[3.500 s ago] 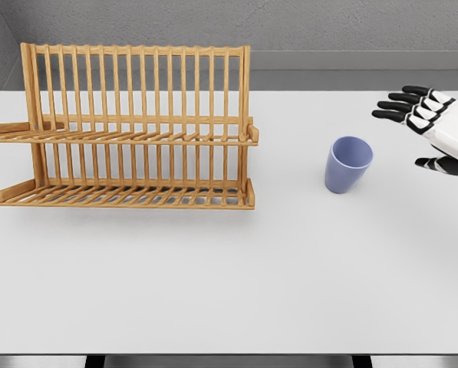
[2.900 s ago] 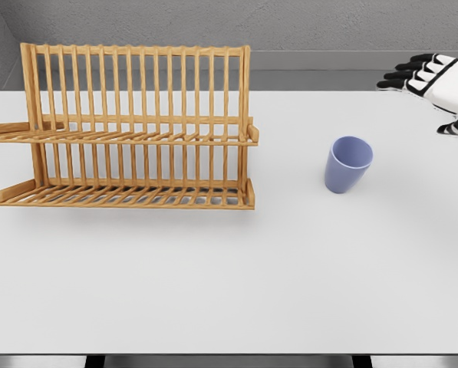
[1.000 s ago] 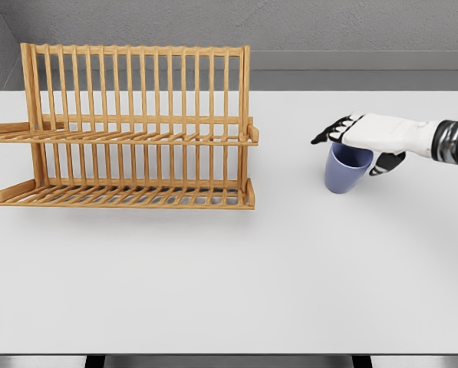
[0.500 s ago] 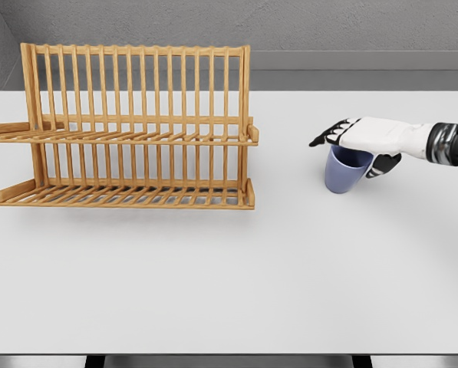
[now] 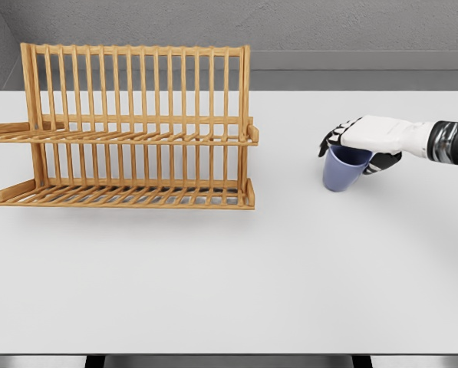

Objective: Right arm put cup on second shelf

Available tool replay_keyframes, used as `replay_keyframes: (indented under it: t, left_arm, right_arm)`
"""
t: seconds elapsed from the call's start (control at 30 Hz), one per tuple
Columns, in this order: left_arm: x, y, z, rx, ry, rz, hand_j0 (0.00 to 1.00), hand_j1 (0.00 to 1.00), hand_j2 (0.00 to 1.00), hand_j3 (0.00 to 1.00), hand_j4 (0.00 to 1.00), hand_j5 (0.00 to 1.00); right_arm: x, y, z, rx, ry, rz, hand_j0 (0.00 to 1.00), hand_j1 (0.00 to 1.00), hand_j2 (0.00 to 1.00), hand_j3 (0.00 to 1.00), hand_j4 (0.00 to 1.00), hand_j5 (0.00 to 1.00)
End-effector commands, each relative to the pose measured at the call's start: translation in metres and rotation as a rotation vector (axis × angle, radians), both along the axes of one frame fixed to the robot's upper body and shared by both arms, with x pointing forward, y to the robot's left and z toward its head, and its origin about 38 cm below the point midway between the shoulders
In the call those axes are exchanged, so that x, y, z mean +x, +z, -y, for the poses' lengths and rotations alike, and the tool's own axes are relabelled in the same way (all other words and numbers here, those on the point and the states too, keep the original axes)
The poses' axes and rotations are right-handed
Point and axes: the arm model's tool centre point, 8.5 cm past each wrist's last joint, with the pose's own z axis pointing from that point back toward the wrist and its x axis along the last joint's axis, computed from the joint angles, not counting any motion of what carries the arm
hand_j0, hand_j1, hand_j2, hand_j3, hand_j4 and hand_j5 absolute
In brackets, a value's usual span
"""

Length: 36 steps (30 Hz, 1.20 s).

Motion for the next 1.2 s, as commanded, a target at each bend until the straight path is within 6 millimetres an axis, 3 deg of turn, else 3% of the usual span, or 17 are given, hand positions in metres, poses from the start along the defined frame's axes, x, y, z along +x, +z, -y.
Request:
replay_keyframes:
  t: [0.0,0.77,0.93,1.17]
  left_arm:
    - [0.000,0.000,0.000,0.000,0.000,0.000,1.00,1.00,1.00,1.00,1.00,1.00]
    - [0.000,0.000,0.000,0.000,0.000,0.000,1.00,1.00,1.00,1.00,1.00,1.00]
    - [0.000,0.000,0.000,0.000,0.000,0.000,1.00,1.00,1.00,1.00,1.00,1.00]
    - [0.000,0.000,0.000,0.000,0.000,0.000,1.00,1.00,1.00,1.00,1.00,1.00]
  right_arm:
    - [0.000,0.002,0.002,0.002,-0.003,0.003,0.68,0.68,0.68,0.68,0.68,0.68]
    - [-0.003,0.030,-0.001,0.002,0.025,0.070,0.64,0.64,0.64,0.64,0.64,0.64]
    - [-0.007,0.052,0.001,0.011,0.031,0.127,0.64,0.64,0.64,0.64,0.64,0.64]
    - [-0.012,0.069,0.003,0.005,0.038,0.167,0.64,0.64,0.64,0.64,0.64,0.64]
